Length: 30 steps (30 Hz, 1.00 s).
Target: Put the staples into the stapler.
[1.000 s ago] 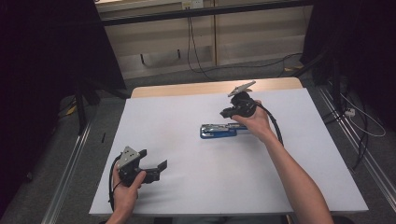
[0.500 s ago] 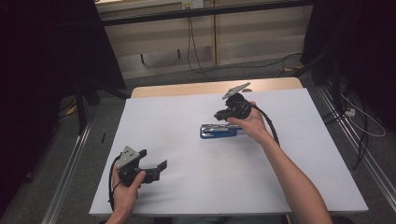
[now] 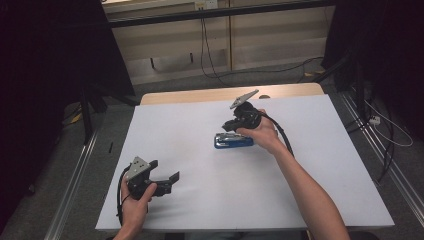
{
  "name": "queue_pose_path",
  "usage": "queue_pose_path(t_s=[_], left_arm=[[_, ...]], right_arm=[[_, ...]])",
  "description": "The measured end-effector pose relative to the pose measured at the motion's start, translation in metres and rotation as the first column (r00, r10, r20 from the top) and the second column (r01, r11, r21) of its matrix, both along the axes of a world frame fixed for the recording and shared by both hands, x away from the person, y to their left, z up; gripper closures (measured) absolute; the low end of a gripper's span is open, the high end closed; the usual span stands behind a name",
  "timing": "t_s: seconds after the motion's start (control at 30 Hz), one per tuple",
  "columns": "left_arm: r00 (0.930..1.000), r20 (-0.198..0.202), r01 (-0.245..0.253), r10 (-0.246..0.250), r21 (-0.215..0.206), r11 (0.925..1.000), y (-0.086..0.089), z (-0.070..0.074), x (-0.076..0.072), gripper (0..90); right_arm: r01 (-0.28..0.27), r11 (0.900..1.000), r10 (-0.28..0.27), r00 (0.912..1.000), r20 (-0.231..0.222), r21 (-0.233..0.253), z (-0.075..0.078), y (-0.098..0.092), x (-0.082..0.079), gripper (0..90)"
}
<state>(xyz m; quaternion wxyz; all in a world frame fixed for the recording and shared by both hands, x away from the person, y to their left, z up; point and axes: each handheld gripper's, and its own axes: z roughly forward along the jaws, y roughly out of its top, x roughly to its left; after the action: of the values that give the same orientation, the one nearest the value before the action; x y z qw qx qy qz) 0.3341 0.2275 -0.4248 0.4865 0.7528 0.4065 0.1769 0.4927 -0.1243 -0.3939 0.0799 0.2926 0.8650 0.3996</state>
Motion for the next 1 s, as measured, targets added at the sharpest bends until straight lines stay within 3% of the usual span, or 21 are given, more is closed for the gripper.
queue_pose_path(t_s=[0.27,0.43,0.53,0.67,0.83,1.0], left_arm=[[1.0,0.003,-0.002,0.002,-0.004,1.0,0.001,0.001,0.0,5.0],[1.0,0.001,0.001,-0.001,-0.001,1.0,0.0,0.0,-0.001,5.0],[1.0,0.002,0.001,-0.001,-0.005,1.0,0.001,0.0,0.0,5.1],[0.9999,-0.003,0.011,-0.011,0.001,0.9999,0.0,0.0,0.0,5.1],[0.9999,0.0,0.01,-0.01,-0.004,0.9999,0.0,0.0,0.0,5.1],[1.0,0.001,0.004,-0.004,-0.004,1.0,0.0,0.0,0.0,5.1]], right_arm=[[-0.062,0.998,0.061,0.9979,0.02,0.023,0.001,0.01,0.001,79.1],[-0.062,0.998,0.061,0.9979,0.021,0.031,-0.001,0.009,0.004,79.1],[-0.074,0.997,0.074,0.997,0.02,0.012,-0.003,0.008,0.006,79.0],[-0.119,0.993,0.12,0.9905,0.067,-0.01,-0.007,0.01,0.006,79.0],[-0.133,0.991,0.133,0.9873,0.087,-0.015,-0.01,0.012,0.007,79.0],[-0.128,0.992,0.126,0.9887,0.082,0.022,-0.007,0.009,0.009,79.0]])
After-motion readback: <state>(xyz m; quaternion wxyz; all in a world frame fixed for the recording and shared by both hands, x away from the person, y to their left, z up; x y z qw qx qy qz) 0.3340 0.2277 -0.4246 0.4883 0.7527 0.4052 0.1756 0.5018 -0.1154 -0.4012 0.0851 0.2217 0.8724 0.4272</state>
